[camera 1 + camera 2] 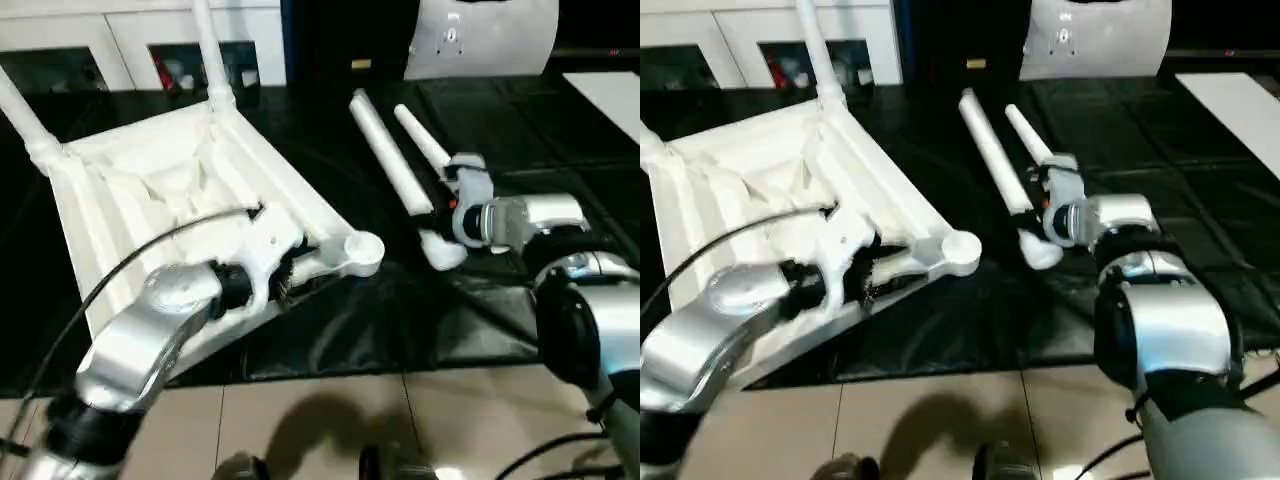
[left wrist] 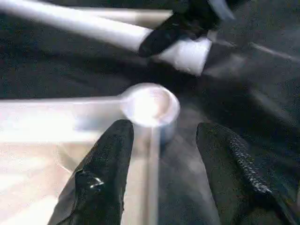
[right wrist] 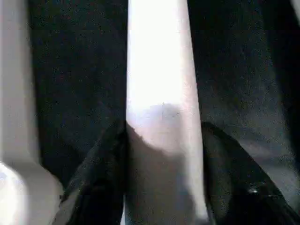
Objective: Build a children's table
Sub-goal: Pick table leg
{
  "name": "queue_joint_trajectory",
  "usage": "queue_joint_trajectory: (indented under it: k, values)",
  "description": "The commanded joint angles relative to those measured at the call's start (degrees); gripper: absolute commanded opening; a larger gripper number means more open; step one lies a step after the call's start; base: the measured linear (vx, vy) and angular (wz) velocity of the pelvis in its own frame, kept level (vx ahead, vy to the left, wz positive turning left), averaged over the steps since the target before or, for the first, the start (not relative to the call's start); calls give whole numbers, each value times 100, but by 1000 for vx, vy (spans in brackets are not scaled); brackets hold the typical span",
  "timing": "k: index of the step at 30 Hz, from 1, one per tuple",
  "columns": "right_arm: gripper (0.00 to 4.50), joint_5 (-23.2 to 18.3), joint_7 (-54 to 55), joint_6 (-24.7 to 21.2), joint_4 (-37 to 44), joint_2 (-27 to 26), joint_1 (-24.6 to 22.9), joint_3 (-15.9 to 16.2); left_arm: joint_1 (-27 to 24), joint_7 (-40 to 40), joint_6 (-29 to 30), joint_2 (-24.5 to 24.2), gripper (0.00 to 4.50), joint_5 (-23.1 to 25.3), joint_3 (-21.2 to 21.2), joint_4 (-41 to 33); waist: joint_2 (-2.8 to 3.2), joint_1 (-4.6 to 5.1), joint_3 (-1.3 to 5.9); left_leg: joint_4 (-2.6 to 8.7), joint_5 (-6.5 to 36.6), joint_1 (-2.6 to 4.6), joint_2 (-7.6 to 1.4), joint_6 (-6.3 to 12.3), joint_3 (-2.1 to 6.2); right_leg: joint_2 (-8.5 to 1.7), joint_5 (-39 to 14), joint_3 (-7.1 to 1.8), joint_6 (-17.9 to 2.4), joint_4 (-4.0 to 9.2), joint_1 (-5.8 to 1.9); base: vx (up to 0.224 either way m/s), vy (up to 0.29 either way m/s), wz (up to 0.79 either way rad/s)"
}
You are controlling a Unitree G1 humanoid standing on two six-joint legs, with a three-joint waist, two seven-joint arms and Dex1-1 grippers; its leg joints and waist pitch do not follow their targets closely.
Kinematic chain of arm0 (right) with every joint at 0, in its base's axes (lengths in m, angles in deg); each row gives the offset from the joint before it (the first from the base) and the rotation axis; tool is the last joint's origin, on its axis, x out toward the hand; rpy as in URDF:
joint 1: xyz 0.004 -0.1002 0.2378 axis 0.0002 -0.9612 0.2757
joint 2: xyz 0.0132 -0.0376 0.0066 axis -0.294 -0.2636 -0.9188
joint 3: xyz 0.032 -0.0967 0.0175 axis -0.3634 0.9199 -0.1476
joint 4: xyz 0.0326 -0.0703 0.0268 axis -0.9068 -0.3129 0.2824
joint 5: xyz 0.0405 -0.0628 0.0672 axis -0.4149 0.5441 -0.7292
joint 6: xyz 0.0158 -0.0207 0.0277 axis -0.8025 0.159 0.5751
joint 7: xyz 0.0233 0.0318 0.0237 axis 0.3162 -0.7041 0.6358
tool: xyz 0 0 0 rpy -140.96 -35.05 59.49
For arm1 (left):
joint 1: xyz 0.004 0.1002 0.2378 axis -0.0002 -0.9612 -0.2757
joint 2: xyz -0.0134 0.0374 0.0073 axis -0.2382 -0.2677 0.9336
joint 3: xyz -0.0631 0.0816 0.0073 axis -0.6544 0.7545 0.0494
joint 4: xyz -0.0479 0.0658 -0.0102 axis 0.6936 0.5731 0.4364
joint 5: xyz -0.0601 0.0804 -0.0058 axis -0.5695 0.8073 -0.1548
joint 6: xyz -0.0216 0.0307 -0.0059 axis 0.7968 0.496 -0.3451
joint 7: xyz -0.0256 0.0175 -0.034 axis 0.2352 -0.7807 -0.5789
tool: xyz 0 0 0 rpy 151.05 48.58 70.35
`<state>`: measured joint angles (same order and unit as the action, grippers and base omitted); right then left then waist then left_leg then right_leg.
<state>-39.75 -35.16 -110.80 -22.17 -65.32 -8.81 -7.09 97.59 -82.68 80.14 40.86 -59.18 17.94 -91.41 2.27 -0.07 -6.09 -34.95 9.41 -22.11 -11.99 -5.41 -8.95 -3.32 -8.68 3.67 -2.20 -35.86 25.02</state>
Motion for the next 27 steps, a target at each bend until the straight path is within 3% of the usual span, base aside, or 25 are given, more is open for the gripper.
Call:
queue_joint_trajectory:
  k: [1, 2, 3, 4, 5, 7, 8, 10, 12, 14, 18, 23, 24, 25, 26, 27]
  values:
    - [189, -402, -78, 349, 470, -43, -43, -343, 97, 273, -87, 128, 248, 74, -196, 179, -9, -32, 593, 251, 1359, 24, 40, 242, -82, -265, -1706, -161, -1164, 475, -450, 0, 0, 0]
    - [189, -922, -418, 450, 1180, -194, -355, -749, 302, 574, -76, 494, 248, -72, -466, 413, 8, -35, 587, 242, 1371, 33, 49, 266, -100, -258, -1757, -162, -1115, 503, -445, 0, 0, 0]
    - [189, -1114, -549, 368, 1413, -242, -460, -883, 371, 640, -67, 606, 248, -141, -557, 481, 0, -56, 616, 230, 1299, 32, 54, 324, -104, -252, -1738, -161, -1019, 517, -461, 0, 0, 0]
    - [189, -1355, -729, 224, 1718, -304, -601, -1035, 451, 686, -49, 735, 248, -252, -669, 551, 20, -65, 626, 239, 1227, 30, 52, 349, -90, -242, -1658, -156, -1035, 492, -469, 0, 0, 0]
    - [189, -1783, -1132, -126, 2405, -440, -953, -1207, 576, 694, -30, 956, 265, -526, -877, 643, 3, -103, 663, 247, 1072, 30, 45, 452, -77, -240, -1411, -155, -1077, 478, -491, 0, 0, 0]
    - [189, -1982, -1377, -216, 2856, -524, -1225, -1213, 653, 713, -17, 1088, 282, -699, -1009, 700, 19, -130, 657, 251, 1004, 23, 43, 515, -78, -229, -1311, -143, -1153, 503, -484, 0, 0, 0]
    - [189, -2303, -1767, -354, 3656, -643, -1760, -1125, 847, 813, 11, 1412, 282, -1111, -1341, 820, 14, -150, 654, 239, 955, 11, 60, 532, -89, -227, -1286, -146, -1142, 506, -495, 0, 0, 0]
    - [188, -2519, -1978, -481, 4059, -706, -2033, -1098, 962, 842, 48, 1565, 304, -1352, -1505, 858, 12, -227, 682, 246, 872, 26, 50, 578, -86, -231, -1318, -145, -1115, 532, -492, 0, 0, 0]
    - [188, -2911, -2177, -688, 4683, -812, -2467, -1058, 1168, 825, 154, 1778, 315, -1781, -1740, 886, 25, -246, 689, 249, 882, 29, 43, 554, -69, -242, -1457, -131, -1089, 524, -480, 0, 0, 0]
    - [188, -3196, -2236, -885, 5247, -915, -2838, -1001, 1339, 822, 349, 2004, 331, -2163, -1984, 887, 16, -278, 679, 258, 877, 23, 54, 541, -76, -236, -1732, -119, -956, 568, -481, 0, 0, 0]
    - [188, -3527, -2343, -1233, 6025, -1019, -3259, -865, 1525, 870, 667, 2235, 360, -2711, -2216, 890, 14, -297, 655, 271, 966, 28, 67, 514, -80, -231, -2238, -100, -717, 636, -449, 0, 0, 0]
    - [188, -3627, -2415, -1340, 6256, -1034, -3370, -778, 1582, 876, 730, 2238, 400, -2758, -2178, 938, 19, -259, 636, 265, 1159, 49, 109, 438, -80, -223, -3031, -47, -225, 770, -389, 0, 0, 0]
    - [188, -3628, -2432, -1347, 6276, -1033, -3380, -757, 1587, 875, 733, 2238, 400, -2756, -2173, 947, 21, -258, 637, 268, 1159, 53, 108, 430, -76, -223, -3063, -41, -191, 777, -385, 0, 0, 0]
    - [188, -3631, -2472, -1366, 6320, -1013, -3407, -686, 1609, 896, 753, 2271, 407, -2808, -2199, 973, -14, -252, 639, 268, 1154, 44, 110, 429, -79, -220, -3084, -37, -152, 787, -388, 0, 0, 0]
    - [188, -3637, -2496, -1384, 6349, -998, -3424, -639, 1627, 917, 777, 2303, 407, -2869, -2227, 983, 13, -262, 642, 275, 1151, 49, 103, 420, -69, -223, -3085, -34, -115, 784, -382, 0, 0, 0]
    - [188, -3641, -2495, -1390, 6368, -988, -3434, -617, 1636, 921, 800, 2319, 437, -2913, -2246, 977, -9, -247, 652, 282, 1155, 48, 94, 426, -66, -224, -3055, -26, -123, 795, -384, 0, 0, 0]
